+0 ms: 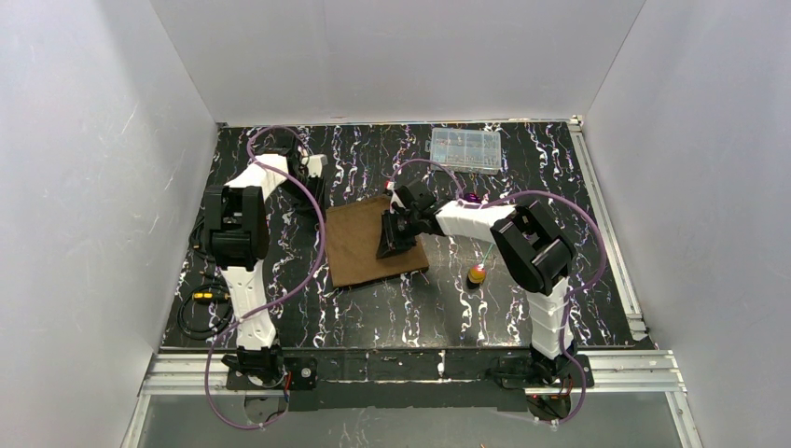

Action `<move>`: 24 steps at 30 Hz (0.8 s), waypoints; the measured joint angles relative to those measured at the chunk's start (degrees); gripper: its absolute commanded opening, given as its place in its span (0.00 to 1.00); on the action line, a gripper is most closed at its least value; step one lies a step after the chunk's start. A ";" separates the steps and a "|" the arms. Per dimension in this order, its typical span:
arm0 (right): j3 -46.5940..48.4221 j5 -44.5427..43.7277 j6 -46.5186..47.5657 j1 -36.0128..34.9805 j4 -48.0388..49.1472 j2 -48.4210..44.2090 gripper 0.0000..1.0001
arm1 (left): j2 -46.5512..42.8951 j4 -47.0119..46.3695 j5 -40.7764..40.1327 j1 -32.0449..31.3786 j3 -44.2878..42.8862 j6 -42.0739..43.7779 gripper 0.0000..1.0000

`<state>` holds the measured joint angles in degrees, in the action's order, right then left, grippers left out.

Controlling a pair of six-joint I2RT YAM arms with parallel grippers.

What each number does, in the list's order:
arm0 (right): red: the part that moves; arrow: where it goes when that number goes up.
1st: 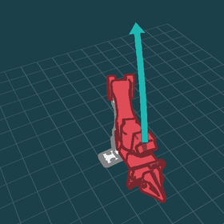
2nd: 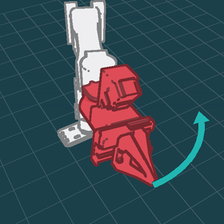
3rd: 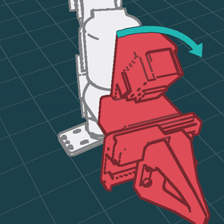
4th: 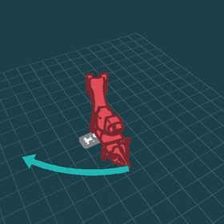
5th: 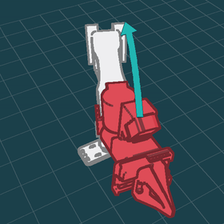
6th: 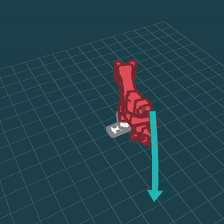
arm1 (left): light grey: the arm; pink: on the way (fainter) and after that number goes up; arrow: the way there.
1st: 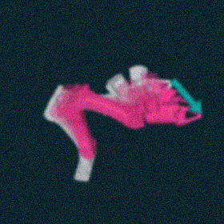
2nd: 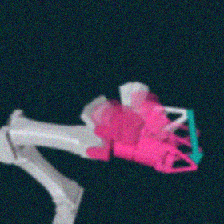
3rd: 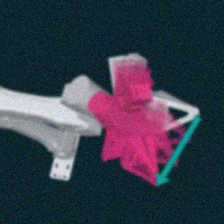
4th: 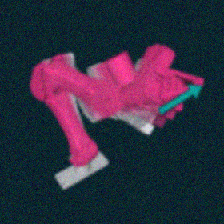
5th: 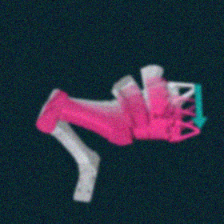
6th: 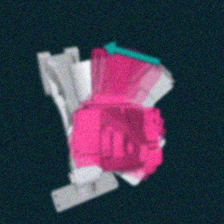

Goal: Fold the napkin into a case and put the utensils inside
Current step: Pick up the top corner of the square folded napkin from the center of the board.

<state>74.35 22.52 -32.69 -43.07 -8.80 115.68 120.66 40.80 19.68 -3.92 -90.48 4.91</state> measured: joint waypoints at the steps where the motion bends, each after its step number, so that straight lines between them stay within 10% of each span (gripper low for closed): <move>1: 0.00 0.02 -0.13 -0.15 0.11 0.02 0.23 | 0.15 0.07 0.00 -0.02 0.00 0.00 0.25; 24: -1.01 2.10 -3.82 -0.90 6.69 2.36 0.21 | -0.57 0.68 0.04 -1.05 -0.02 0.55 0.00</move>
<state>73.34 24.62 -36.51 -43.97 -2.11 118.04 120.09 41.47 19.73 -4.97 -90.50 5.45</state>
